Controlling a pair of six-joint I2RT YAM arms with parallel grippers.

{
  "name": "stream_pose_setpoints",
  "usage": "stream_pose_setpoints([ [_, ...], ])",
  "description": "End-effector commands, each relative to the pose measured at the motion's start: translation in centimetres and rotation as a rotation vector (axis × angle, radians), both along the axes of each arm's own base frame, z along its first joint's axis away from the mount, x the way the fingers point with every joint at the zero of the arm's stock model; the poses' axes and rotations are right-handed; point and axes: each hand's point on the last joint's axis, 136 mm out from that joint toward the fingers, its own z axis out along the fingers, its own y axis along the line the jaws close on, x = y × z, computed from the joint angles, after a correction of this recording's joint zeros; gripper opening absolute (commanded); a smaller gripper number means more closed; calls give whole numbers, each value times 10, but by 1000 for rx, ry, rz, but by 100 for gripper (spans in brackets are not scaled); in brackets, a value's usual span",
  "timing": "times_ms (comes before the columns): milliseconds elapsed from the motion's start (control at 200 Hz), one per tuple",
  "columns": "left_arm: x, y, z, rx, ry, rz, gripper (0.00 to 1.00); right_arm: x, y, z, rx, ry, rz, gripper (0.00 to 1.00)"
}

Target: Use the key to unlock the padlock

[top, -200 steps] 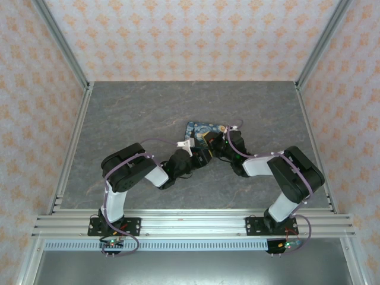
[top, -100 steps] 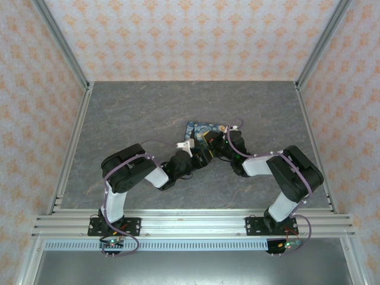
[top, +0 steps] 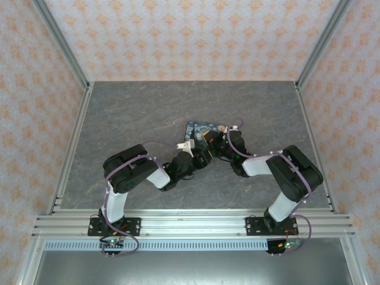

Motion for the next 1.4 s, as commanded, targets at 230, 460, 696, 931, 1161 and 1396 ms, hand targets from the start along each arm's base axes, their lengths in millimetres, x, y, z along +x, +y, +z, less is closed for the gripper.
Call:
stream_pose_setpoints([
  [230, 0, 10, -36, 73, 99, 66, 21, -6, -8, -21, -14, 60, -12, 0],
  [460, -4, 13, -39, 91, 139, 61, 4, -5, -12, -5, -6, 39, -7, 0],
  [696, -9, 21, -27, 111, 171, 38, 0, -28, -19, 36, -35, -29, 48, 0],
  [931, -7, 31, -4, 72, 202, -10, 0, -83, -50, 40, -47, -51, 50, 0],
  [1161, -11, 24, 10, 25, 226, -105, 0, -122, -52, 21, -36, -53, 78, 0],
  [1396, -12, 21, 20, -44, 238, -133, 0, -137, -54, -12, -64, -8, 41, 0],
])
